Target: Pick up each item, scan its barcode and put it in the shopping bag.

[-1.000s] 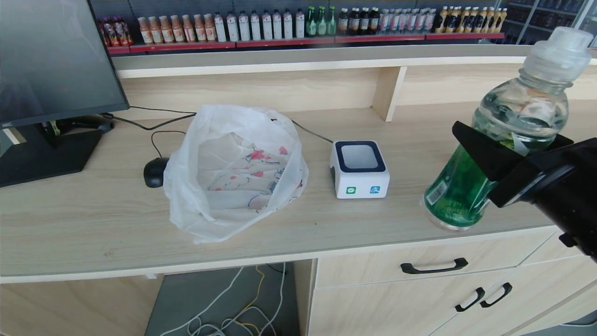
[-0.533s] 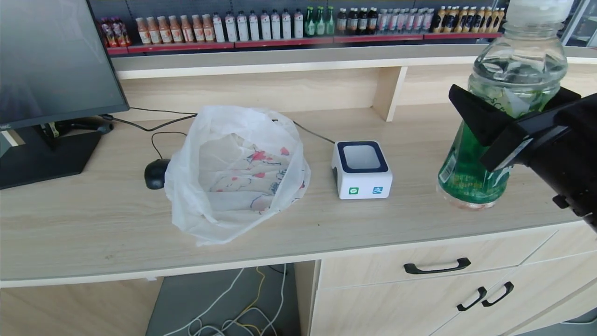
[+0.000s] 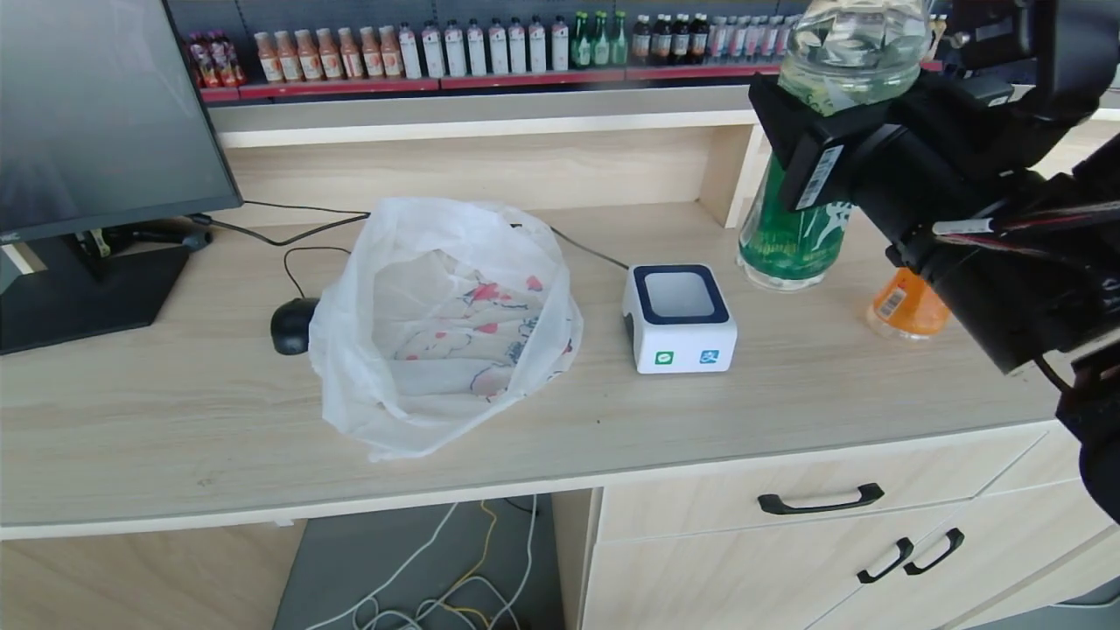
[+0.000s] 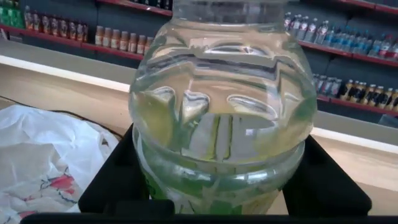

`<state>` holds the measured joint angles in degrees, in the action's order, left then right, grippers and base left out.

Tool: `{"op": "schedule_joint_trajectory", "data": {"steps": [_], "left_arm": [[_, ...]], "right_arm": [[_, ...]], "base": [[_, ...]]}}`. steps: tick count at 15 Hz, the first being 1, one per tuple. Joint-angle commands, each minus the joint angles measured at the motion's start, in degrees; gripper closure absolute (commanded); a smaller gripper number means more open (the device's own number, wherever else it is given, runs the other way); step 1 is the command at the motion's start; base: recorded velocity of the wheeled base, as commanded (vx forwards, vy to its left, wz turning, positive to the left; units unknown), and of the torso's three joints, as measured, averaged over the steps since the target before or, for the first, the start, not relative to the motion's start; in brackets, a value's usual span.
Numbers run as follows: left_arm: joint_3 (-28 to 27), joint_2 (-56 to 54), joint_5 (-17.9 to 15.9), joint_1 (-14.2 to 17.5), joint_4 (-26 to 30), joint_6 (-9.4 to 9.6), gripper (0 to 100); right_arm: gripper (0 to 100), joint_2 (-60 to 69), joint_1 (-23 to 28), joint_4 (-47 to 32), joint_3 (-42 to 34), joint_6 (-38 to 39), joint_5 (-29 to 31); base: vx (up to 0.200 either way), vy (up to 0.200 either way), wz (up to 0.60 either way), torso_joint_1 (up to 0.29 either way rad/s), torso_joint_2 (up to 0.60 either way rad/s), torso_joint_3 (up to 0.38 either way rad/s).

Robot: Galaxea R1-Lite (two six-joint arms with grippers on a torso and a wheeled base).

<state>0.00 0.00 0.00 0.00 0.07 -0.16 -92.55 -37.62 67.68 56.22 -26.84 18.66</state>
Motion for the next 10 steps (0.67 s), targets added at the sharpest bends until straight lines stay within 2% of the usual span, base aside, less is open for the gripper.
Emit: {"op": "schedule_joint_trajectory", "data": {"steps": [1, 5, 10], "left_arm": [[0.0, 0.0, 0.0, 0.0, 0.0, -0.02, 0], [0.0, 0.0, 0.0, 0.0, -0.1, -0.02, 0], [0.0, 0.0, 0.0, 0.0, -0.1, -0.02, 0]], "right_arm": [[100, -4.4, -0.1, -0.4, 3.1, -0.1, 0.8], [100, -6.3, 0.7, -3.3, 5.0, -0.3, 1.6], [100, -9.2, 0.2, -3.3, 8.0, -6.9, 1.2]], "base": [[0.000, 0.000, 0.00, 0.000, 0.00, 0.000], [0.000, 0.000, 0.00, 0.000, 0.00, 0.000], [0.000, 0.000, 0.00, 0.000, 0.00, 0.000]]}}
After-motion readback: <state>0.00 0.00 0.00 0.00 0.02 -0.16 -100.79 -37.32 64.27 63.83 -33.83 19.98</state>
